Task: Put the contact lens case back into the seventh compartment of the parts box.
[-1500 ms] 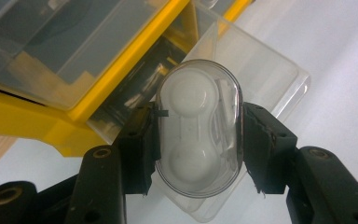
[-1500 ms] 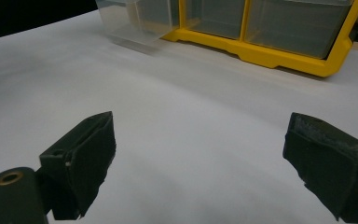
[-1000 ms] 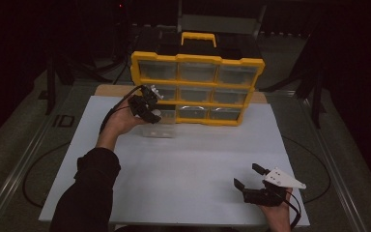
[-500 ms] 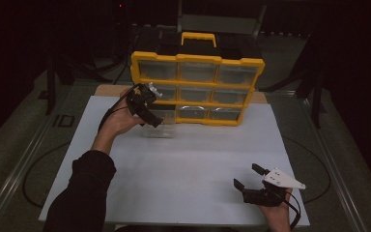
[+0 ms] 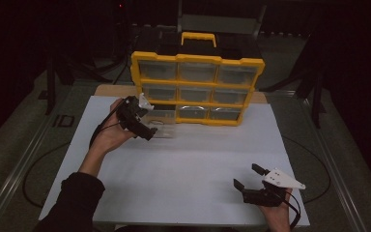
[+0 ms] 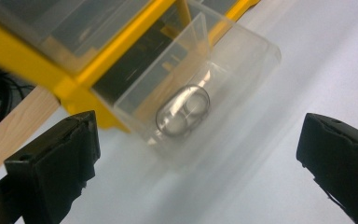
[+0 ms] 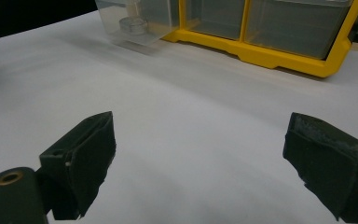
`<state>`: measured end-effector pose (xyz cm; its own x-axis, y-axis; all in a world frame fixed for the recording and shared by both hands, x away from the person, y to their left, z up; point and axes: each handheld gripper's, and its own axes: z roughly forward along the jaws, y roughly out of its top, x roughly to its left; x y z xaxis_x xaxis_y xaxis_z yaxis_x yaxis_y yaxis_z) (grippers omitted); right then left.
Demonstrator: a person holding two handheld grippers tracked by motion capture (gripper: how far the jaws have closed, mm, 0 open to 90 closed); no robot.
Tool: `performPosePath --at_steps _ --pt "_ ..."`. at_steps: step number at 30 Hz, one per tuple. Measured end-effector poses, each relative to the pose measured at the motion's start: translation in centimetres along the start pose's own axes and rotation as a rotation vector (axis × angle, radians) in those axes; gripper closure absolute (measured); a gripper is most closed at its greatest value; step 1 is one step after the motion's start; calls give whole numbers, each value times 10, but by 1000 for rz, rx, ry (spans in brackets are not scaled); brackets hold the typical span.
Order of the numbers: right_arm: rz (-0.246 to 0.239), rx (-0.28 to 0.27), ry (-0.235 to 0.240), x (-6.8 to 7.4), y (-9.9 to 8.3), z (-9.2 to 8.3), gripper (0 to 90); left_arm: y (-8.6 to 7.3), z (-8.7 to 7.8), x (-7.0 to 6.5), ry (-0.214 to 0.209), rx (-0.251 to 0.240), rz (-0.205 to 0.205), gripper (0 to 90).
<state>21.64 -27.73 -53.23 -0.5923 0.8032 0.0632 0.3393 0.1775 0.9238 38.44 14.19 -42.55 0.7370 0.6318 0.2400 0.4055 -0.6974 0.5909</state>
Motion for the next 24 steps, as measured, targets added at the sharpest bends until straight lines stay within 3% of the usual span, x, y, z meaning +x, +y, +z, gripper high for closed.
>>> performPosePath --at_steps 9,15,19,24 --pt "-6 2 3 2 0 1 91 -45 -9 -18 0 -87 -54 3" --pt "-5 -1 7 2 0 1 91 -80 -14 -32 3 -170 -113 4" --pt "-6 0 10 3 0 2 91 -104 -14 -42 17 -221 -162 3" --pt "-2 -6 15 4 0 1 90 -129 -19 -49 43 -285 -195 3"
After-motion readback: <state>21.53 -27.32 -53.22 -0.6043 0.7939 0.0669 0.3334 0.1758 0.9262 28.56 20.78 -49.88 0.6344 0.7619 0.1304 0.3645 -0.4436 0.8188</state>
